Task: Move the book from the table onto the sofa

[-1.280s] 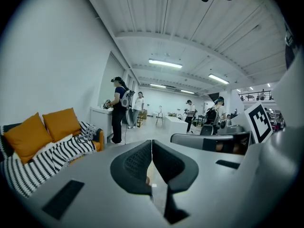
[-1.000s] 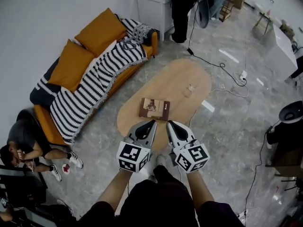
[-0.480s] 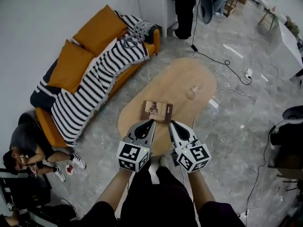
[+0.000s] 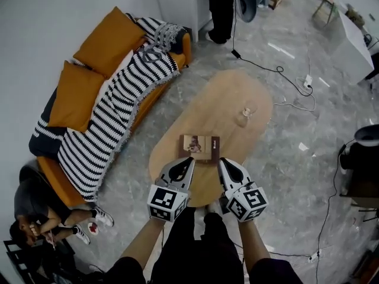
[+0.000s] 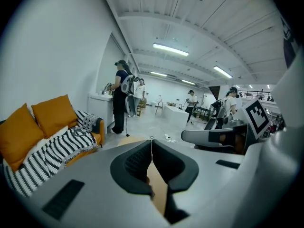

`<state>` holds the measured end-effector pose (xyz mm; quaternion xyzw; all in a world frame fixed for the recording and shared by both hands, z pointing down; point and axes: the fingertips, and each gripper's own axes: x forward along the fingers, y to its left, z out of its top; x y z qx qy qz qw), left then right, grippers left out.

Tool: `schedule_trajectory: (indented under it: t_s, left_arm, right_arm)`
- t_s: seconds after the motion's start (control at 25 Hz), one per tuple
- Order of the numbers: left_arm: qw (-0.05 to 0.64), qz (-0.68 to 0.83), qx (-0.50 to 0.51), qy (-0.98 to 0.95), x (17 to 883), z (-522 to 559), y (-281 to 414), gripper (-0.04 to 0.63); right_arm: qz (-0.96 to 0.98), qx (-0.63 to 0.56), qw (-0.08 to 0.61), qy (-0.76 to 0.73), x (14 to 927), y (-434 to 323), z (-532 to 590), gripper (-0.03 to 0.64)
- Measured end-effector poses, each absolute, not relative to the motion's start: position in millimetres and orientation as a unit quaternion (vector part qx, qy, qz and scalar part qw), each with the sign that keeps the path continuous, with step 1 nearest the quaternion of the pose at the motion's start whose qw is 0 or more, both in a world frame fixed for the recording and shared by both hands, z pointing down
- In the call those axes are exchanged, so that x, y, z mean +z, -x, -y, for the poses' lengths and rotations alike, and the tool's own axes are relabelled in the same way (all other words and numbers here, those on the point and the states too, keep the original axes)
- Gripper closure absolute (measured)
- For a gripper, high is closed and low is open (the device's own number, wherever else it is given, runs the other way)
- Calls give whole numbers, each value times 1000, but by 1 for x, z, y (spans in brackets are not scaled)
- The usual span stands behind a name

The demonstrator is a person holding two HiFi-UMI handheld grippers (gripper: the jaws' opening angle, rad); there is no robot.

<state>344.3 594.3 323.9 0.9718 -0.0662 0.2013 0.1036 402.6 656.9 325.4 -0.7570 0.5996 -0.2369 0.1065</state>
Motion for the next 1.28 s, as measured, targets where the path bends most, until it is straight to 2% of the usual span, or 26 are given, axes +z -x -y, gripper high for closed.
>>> schedule_trajectory:
  t_s: [0.24, 0.84, 1.08, 1.28]
  left_arm:
    - [81, 15, 225, -971, 354, -557, -346, 578]
    - [85, -5, 271, -959, 444, -527, -371, 578]
    - [83, -20, 308, -948, 513, -505, -385, 578]
    - [89, -45, 343, -934, 591, -487, -390, 578]
  right_arm:
    - [-550, -262, 126, 783, 356, -408, -637, 594]
    - [-519, -327, 133, 779, 454, -441, -631, 592]
    - [-496, -370, 161, 769, 522, -448, -629, 592]
    - [-491, -405, 151, 756, 590, -455, -626, 591]
